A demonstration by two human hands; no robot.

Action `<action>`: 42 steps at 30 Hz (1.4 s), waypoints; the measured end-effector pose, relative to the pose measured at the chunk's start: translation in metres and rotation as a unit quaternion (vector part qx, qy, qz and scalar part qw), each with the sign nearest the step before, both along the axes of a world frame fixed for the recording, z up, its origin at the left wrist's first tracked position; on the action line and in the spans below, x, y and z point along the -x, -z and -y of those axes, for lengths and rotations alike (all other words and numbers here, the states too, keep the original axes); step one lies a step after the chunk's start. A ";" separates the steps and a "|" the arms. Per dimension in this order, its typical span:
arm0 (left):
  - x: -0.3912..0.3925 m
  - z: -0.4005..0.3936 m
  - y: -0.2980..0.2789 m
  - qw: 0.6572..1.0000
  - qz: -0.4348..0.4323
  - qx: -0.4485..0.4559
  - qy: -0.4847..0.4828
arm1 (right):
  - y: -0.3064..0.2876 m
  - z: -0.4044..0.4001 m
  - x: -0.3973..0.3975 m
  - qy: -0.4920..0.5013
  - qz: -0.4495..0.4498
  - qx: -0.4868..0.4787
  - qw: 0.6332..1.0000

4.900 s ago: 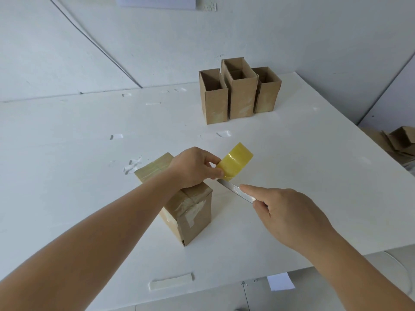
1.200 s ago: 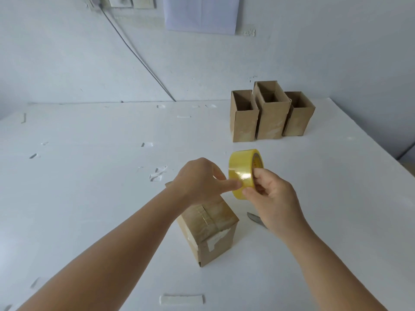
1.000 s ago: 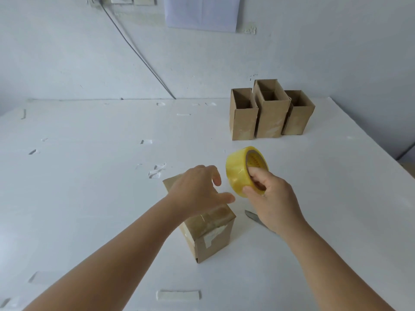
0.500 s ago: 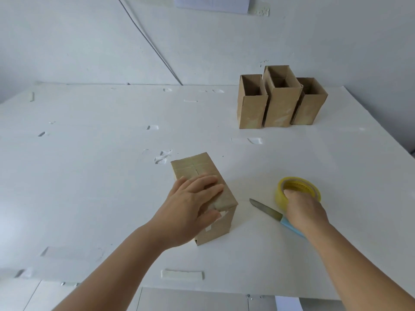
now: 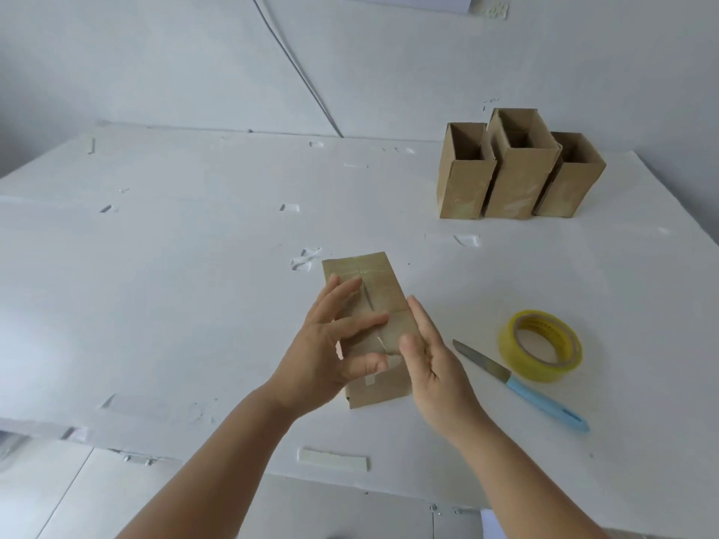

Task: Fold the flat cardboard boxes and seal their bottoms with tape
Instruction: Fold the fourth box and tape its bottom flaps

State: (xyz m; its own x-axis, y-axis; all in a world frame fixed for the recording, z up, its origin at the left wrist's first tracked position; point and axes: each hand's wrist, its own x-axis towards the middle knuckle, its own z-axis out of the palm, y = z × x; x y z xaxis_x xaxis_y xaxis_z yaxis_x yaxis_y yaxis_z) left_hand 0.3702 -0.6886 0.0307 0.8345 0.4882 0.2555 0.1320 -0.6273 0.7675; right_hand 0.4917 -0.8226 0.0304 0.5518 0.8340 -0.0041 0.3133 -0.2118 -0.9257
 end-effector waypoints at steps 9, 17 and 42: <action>0.018 -0.017 -0.001 0.992 -0.016 0.073 0.099 | 0.007 0.010 -0.011 -0.061 -0.020 -0.005 0.998; 0.025 -0.018 -0.001 0.997 -0.017 0.023 0.070 | -0.007 0.012 -0.016 -0.056 -0.037 0.001 0.998; -0.021 -0.029 -0.010 0.954 0.007 0.284 -0.096 | -0.037 -0.084 -0.035 -0.084 0.031 0.189 0.978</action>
State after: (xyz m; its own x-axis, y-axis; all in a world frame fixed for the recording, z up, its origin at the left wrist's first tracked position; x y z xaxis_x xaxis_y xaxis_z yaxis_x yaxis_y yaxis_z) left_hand 0.3912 -0.6596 0.0403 0.7137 0.6953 -0.0855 0.1899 -0.0745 0.9790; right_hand 0.5267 -0.7390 0.0671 0.4165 0.8582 -0.3000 0.4261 -0.4758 -0.7694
